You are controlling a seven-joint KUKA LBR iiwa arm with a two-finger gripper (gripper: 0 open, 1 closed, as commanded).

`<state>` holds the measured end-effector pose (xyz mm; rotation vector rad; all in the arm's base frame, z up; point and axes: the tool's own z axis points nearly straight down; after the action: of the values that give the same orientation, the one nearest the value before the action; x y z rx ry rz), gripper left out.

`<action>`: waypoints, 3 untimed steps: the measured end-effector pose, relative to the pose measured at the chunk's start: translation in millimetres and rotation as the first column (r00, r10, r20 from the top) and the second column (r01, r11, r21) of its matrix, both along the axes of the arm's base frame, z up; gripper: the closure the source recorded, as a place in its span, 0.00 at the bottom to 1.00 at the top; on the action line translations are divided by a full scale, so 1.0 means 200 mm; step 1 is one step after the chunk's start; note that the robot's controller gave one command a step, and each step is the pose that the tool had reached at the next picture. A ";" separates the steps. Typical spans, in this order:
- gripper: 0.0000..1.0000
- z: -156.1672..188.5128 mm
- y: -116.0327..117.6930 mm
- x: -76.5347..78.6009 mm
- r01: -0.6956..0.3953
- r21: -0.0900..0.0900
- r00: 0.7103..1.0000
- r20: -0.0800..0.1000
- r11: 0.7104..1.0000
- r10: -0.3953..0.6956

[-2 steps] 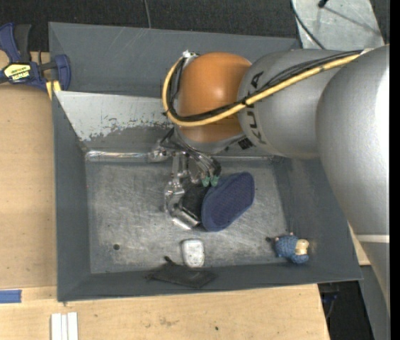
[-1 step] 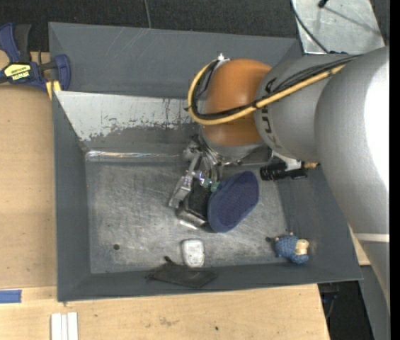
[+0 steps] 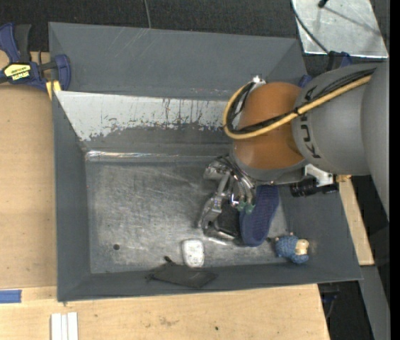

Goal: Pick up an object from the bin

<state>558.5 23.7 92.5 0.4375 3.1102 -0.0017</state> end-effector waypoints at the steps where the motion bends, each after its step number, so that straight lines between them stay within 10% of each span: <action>1: 0.00 0.40 0.38 0.27 0.199 0.007 0.980 0.008 0.980 -0.199; 2: 0.00 0.49 0.46 -0.10 0.208 0.002 0.978 -0.002 0.978 -0.208; 3: 0.00 0.20 -0.37 -0.21 0.061 -0.003 0.998 -0.003 0.998 -0.061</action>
Offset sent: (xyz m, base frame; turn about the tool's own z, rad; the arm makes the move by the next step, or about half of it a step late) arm 0.0519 0.0739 0.0762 0.2065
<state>516.1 -51.0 132.7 0.5328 3.0976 -0.0077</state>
